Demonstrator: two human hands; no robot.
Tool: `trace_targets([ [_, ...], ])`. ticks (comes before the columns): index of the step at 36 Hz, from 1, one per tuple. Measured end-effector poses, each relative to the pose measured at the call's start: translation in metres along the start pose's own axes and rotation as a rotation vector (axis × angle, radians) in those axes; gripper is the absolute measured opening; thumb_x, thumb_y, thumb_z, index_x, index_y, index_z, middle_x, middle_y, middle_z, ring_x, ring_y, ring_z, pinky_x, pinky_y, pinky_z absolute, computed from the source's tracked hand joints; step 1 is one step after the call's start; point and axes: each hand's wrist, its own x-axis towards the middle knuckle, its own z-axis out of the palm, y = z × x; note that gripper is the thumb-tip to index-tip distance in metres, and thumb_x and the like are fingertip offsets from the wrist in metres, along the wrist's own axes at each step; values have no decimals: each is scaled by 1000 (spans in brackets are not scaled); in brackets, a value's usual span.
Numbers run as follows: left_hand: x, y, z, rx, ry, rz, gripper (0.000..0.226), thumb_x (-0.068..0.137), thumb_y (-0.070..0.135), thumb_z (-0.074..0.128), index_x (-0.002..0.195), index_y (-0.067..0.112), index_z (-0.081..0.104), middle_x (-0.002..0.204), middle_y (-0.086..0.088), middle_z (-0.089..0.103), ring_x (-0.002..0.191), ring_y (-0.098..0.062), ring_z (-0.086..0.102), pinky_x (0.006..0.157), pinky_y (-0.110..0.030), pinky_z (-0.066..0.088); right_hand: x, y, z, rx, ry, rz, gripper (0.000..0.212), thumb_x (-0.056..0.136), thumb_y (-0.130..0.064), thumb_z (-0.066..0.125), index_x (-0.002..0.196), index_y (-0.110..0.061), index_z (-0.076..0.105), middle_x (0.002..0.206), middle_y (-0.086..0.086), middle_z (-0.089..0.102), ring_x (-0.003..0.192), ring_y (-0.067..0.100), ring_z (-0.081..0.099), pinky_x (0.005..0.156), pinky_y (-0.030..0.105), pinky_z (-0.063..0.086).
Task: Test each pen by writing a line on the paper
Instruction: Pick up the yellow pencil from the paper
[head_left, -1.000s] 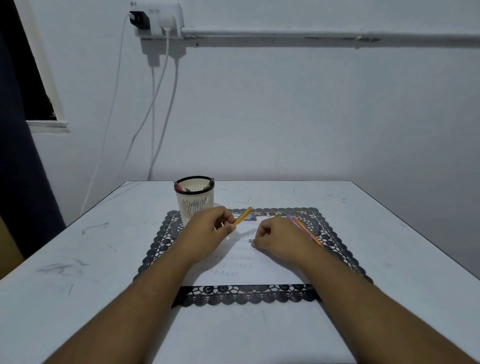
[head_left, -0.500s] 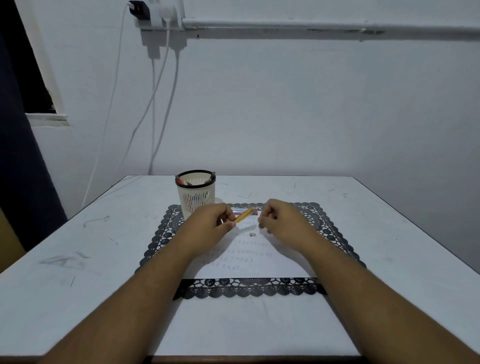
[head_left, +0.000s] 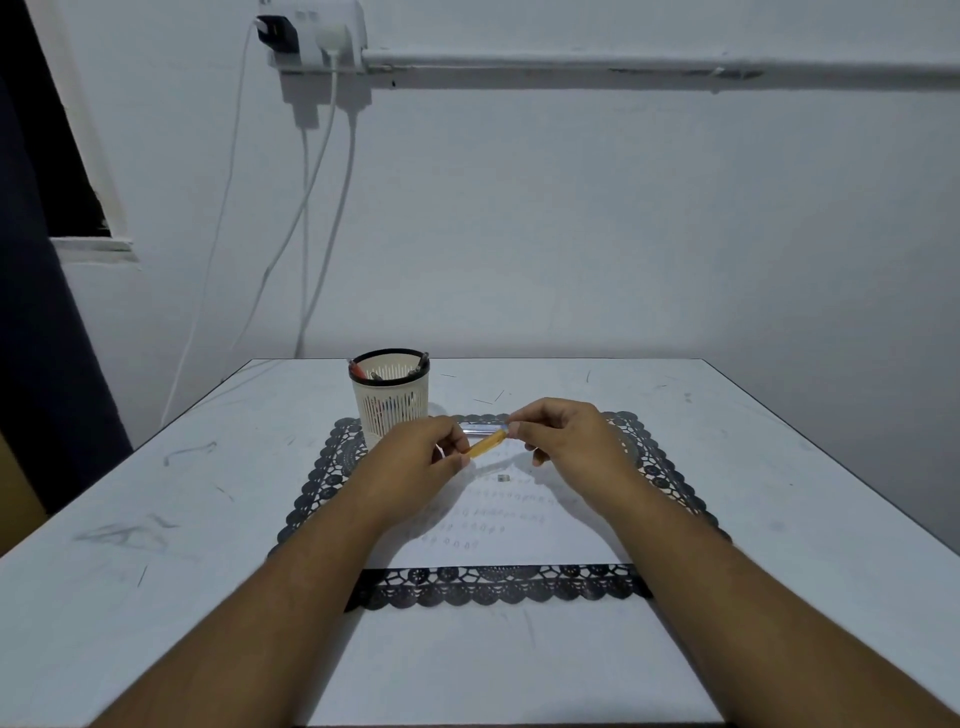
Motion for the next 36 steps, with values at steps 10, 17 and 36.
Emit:
trace_targets([
  [10, -2, 3, -2, 19, 19, 19, 8, 98, 26, 67, 91, 30, 68, 88, 13, 66, 80, -4, 60, 69, -26, 48, 1, 5, 0, -37, 38, -23, 8, 94, -18, 76, 89, -18, 81, 85, 7, 77, 70, 13, 63, 64, 34, 52],
  [17, -1, 1, -1, 38, 19, 36, 9, 98, 25, 68, 91, 31, 67, 88, 13, 66, 80, -8, 61, 70, -30, 49, 1, 6, -1, -78, 14, -6, 13, 94, -25, 76, 85, -17, 81, 80, 2, 76, 69, 12, 63, 64, 35, 51],
  [36, -1, 1, 0, 21, 26, 67, 10, 98, 25, 68, 90, 32, 67, 90, 14, 66, 83, -7, 60, 77, -34, 53, -2, 0, -2, -70, 12, 19, 16, 94, -25, 77, 84, -14, 81, 72, 0, 73, 64, 11, 63, 54, 26, 50],
])
